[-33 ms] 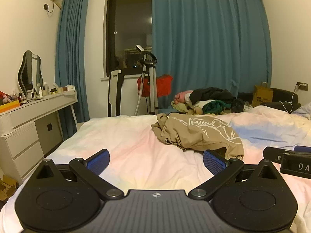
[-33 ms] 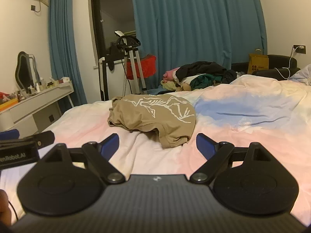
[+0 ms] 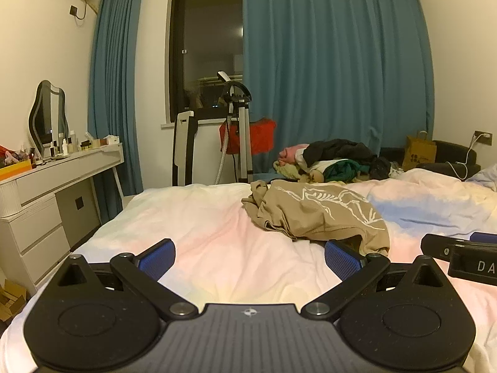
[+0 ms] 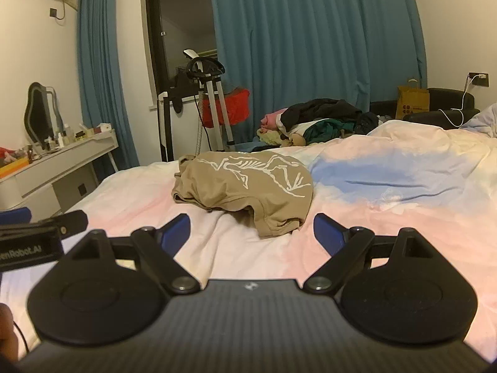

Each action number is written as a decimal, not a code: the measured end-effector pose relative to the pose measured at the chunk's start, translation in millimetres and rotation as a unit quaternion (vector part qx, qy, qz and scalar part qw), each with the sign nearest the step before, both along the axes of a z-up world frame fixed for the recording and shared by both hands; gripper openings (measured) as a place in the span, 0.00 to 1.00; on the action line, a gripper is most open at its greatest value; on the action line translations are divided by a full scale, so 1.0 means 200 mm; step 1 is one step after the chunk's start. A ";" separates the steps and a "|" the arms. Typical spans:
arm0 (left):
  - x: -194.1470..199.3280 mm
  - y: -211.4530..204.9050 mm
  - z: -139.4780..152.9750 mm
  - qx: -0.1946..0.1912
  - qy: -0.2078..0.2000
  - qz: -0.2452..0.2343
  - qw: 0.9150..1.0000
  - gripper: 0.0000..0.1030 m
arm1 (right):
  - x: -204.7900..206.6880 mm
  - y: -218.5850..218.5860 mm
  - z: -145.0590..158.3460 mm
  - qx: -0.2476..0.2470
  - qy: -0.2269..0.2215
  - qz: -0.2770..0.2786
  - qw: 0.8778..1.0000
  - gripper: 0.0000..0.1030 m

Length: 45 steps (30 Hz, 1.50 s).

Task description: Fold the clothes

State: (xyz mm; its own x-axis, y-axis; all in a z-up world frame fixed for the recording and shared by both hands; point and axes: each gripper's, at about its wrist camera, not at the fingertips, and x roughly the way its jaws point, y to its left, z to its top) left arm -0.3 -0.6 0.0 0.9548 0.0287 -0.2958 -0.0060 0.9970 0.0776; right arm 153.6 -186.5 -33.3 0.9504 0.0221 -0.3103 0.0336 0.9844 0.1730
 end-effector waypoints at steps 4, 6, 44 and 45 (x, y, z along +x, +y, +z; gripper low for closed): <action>-0.02 -0.02 -0.01 0.005 -0.009 -0.002 1.000 1.00 | -0.01 -0.01 0.00 -0.005 -0.004 -0.002 1.000 0.85; -0.04 0.00 -0.03 -0.004 -0.011 -0.004 1.000 1.00 | -0.01 -0.02 0.01 -0.004 -0.004 -0.003 1.000 0.85; 0.06 0.10 -0.04 -0.069 0.025 -0.001 0.997 1.00 | 0.03 -0.04 -0.05 0.023 0.038 -0.008 0.999 0.85; 0.06 0.11 -0.05 -0.076 0.024 0.001 0.997 1.00 | 0.03 -0.04 -0.05 0.026 0.041 -0.009 0.999 0.85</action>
